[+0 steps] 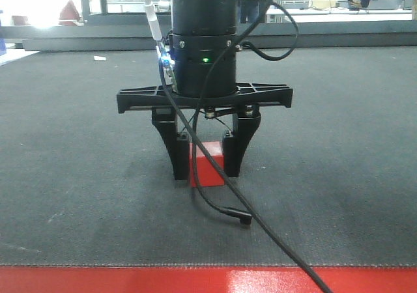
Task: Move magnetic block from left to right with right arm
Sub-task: 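Close the right gripper on the red cube and lift it, then raise the held red cube up toward the robot body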
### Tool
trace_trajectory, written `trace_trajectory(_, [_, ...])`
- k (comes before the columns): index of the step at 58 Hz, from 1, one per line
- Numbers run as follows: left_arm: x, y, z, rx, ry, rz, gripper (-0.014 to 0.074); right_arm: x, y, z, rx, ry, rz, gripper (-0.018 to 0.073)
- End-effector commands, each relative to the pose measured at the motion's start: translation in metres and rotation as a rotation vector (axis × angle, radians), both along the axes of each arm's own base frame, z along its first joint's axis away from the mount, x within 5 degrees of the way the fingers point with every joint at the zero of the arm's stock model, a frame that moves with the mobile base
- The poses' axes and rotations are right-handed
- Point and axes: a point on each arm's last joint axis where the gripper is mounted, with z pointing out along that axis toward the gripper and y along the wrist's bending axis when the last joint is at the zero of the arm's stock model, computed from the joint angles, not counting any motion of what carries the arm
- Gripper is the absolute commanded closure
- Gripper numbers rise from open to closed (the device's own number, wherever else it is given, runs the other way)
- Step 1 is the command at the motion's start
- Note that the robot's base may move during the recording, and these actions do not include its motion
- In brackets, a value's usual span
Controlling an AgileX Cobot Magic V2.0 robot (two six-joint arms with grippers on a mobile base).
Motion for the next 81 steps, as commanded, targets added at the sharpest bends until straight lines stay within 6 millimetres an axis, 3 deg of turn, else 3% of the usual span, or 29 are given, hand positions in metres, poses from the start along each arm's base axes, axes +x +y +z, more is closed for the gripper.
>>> trace_trajectory(1, [-0.001, 0.0, 0.005, -0.009, -0.087, 0.002, 0.0713, -0.006, -0.005, 0.042, 0.057, -0.087, 0.008, 0.0282])
trace_trajectory(15, [-0.001, 0.0, 0.005, -0.009, -0.087, 0.002, 0.0713, -0.019, -0.026, 0.086, 0.047, -0.206, 0.126, 0.0282])
trace_trajectory(26, [-0.001, 0.0, 0.005, -0.009, -0.087, 0.002, 0.0713, -0.034, -0.063, 0.104, 0.047, -0.298, 0.213, 0.0282])
trace_trajectory(33, [-0.001, 0.0, 0.005, -0.009, -0.087, 0.002, 0.0713, -0.045, -0.096, 0.115, 0.094, -0.417, 0.213, 0.0282])
trace_trajectory(50, [-0.001, 0.0, 0.005, -0.009, -0.087, 0.002, 0.0713, -0.075, -0.188, 0.112, 0.122, -0.633, 0.083, 0.0282])
trace_trajectory(63, [-0.001, 0.0, 0.005, -0.009, -0.087, 0.002, 0.0713, -0.107, -0.245, 0.1, 0.094, -0.803, -0.06, 0.0282])
trace_trajectory(73, [-0.001, 0.0, 0.005, -0.009, -0.087, 0.002, 0.0713, -0.134, -0.273, 0.096, 0.041, -0.997, -0.136, 0.0282])
trace_trajectory(81, [-0.001, 0.0, 0.005, -0.009, -0.087, 0.002, 0.0713, -0.153, -0.277, 0.093, -0.035, -1.181, -0.051, 0.0282])
